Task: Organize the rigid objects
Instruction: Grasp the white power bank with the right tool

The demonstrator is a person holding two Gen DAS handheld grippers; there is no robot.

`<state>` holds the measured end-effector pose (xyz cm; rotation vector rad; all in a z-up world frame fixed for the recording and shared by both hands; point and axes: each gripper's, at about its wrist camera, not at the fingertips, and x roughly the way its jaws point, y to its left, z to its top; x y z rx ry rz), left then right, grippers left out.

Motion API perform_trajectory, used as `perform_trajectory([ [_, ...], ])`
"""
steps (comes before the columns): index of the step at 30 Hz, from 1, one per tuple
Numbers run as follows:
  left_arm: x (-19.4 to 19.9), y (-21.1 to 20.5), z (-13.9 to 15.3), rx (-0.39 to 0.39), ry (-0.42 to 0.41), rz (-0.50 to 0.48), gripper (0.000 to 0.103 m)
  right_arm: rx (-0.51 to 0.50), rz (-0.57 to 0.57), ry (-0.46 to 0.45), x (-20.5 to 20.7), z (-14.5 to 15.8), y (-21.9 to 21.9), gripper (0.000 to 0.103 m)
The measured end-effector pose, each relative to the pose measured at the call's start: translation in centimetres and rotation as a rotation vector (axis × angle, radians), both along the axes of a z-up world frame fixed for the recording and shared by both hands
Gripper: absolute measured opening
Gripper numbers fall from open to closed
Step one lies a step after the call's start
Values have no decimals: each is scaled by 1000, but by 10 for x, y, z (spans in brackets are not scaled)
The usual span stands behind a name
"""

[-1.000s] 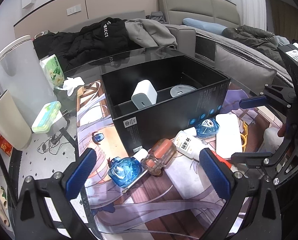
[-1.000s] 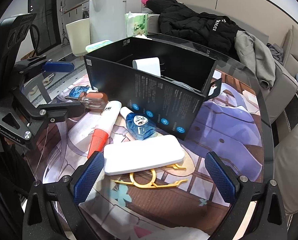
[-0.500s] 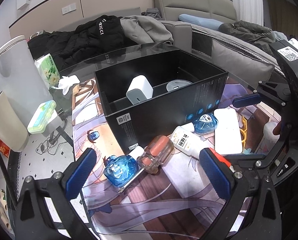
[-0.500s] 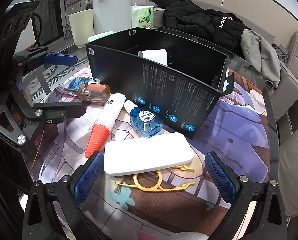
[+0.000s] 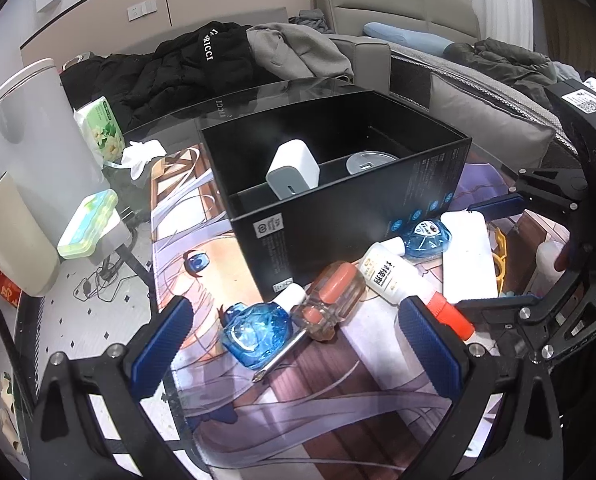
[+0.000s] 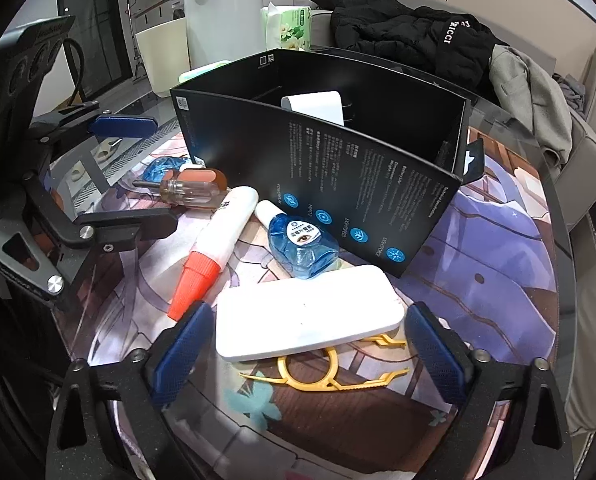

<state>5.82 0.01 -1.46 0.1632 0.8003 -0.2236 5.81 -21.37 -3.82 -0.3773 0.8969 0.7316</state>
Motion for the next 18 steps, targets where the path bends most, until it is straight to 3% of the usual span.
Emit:
perform_trajectory([
  [12, 0, 30, 3, -43, 10, 72, 103, 11, 29, -37, -10, 11, 1, 90],
  [18, 0, 22, 3, -37, 14, 43, 103, 26, 15, -58, -11, 20, -4, 90],
])
